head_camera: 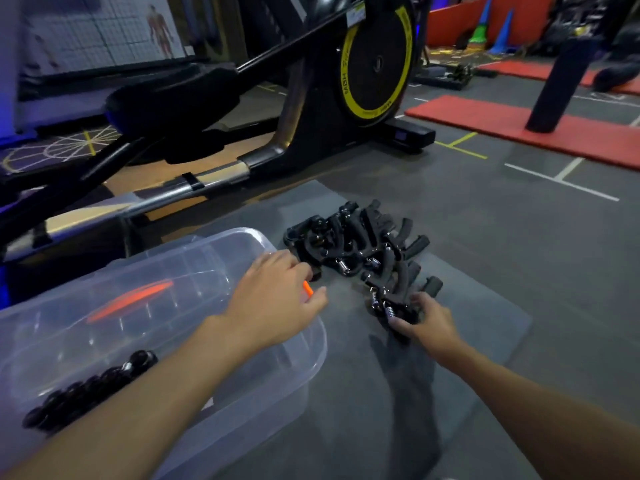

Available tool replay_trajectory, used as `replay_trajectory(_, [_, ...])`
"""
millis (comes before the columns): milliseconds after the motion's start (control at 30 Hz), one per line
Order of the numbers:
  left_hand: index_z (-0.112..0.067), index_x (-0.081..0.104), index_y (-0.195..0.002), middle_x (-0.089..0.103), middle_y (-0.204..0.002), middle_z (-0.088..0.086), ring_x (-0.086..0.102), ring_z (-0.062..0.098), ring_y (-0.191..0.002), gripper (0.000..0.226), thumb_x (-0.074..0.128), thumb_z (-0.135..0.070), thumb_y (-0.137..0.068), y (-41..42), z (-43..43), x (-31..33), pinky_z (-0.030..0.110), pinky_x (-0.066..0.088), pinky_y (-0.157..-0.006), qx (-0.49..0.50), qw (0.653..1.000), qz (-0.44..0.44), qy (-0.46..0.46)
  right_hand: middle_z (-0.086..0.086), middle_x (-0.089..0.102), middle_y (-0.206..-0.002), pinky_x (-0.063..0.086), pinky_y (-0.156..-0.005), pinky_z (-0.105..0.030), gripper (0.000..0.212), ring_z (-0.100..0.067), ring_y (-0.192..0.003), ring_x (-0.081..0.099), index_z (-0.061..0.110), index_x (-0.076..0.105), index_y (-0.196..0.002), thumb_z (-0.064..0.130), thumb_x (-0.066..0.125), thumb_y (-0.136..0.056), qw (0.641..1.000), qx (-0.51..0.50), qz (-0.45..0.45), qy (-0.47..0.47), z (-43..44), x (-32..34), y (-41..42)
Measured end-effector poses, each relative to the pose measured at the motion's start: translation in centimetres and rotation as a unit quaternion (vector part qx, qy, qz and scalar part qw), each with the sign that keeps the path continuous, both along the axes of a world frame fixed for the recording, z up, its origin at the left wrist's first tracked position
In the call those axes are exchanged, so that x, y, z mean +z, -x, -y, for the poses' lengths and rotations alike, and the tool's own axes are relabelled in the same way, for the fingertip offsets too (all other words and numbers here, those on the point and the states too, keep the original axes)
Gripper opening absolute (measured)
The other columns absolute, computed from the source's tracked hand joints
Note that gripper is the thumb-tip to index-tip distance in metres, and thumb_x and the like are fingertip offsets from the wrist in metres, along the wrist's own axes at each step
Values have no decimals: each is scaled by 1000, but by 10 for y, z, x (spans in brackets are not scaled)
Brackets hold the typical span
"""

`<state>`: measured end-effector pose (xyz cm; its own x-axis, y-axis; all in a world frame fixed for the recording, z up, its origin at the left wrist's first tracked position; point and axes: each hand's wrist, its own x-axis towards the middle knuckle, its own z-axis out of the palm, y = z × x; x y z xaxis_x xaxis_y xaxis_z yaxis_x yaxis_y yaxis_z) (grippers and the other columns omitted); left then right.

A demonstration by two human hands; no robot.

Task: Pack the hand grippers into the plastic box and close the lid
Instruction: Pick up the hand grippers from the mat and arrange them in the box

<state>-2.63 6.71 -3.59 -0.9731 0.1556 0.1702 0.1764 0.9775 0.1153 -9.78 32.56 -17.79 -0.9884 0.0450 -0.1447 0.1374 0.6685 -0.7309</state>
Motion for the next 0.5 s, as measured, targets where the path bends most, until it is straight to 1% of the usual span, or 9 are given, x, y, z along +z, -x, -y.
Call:
replay_trajectory(67, [-19, 68, -103, 60, -103, -2, 50, 15, -108, 56, 30, -57, -84, -1, 0, 1, 28, 33, -102, -9, 1000, -2, -6, -1, 64, -121, 42, -99, -39, 72, -30, -115, 50, 23, 53, -128, 45, 82, -66, 1000, 16, 12, -15, 4, -10, 7])
replay_trajectory(133, [-19, 69, -96, 59, -97, -4, 49, 13, -105, 58, 27, -57, -82, -1, -1, 1, 26, 33, -101, -19, 1000, -10, -14, 2, 64, -123, 38, -94, -34, 77, -29, -115, 43, 29, 47, -133, 49, 80, -66, 997, 30, 18, -75, 6, -14, 11])
replay_trajectory(167, [-19, 69, -93, 58, -95, -4, 49, 12, -103, 58, 26, -57, -82, -1, 0, 1, 25, 34, -102, -23, 999, -10, -20, 4, 63, -124, 38, -93, -35, 81, -30, -115, 41, 31, 44, -135, 49, 80, -66, 995, 33, 23, -96, 5, -15, 13])
replay_trajectory(200, [-19, 70, -90, 58, -93, -5, 48, 12, -103, 56, 27, -56, -82, 0, 0, 0, 26, 34, -103, -24, 999, -6, -26, 4, 61, -127, 40, -94, -36, 85, -30, -115, 41, 32, 40, -137, 48, 81, -65, 994, 34, 26, -101, 4, -15, 15])
replay_trajectory(300, [-21, 70, -87, 57, -91, -7, 48, 10, -104, 51, 32, -55, -82, 1, 0, -1, 28, 34, -105, -18, 999, -6, -42, -2, 59, -128, 43, -98, -40, 97, -33, -115, 47, 29, 33, -139, 40, 86, -59, 997, 39, 25, -62, 0, -18, 17])
replay_trajectory(333, [-22, 69, -86, 56, -90, -7, 48, 10, -101, 50, 32, -55, -81, 1, 0, -1, 27, 35, -104, -16, 999, -11, -42, -4, 60, -124, 45, -97, -40, 97, -33, -113, 50, 29, 32, -137, 38, 87, -58, 998, 39, 24, -53, 0, -18, 17])
replay_trajectory(400, [-22, 69, -86, 55, -88, -8, 48, 10, -97, 51, 31, -56, -79, 0, -1, 0, 25, 34, -100, -14, 999, -10, -35, -3, 60, -117, 47, -93, -39, 89, -32, -109, 54, 29, 34, -133, 34, 85, -59, 998, 35, 17, -44, 1, -18, 14])
replay_trajectory(500, [-22, 70, -87, 57, -90, -7, 49, 13, -101, 51, 32, -55, -80, 0, -1, 2, 26, 32, -102, -6, 1000, 8, -28, -1, 60, -113, 47, -89, -33, 70, -27, -105, 57, 20, 46, -126, 28, 82, -67, 999, 24, -22, -18, 4, -13, 8])
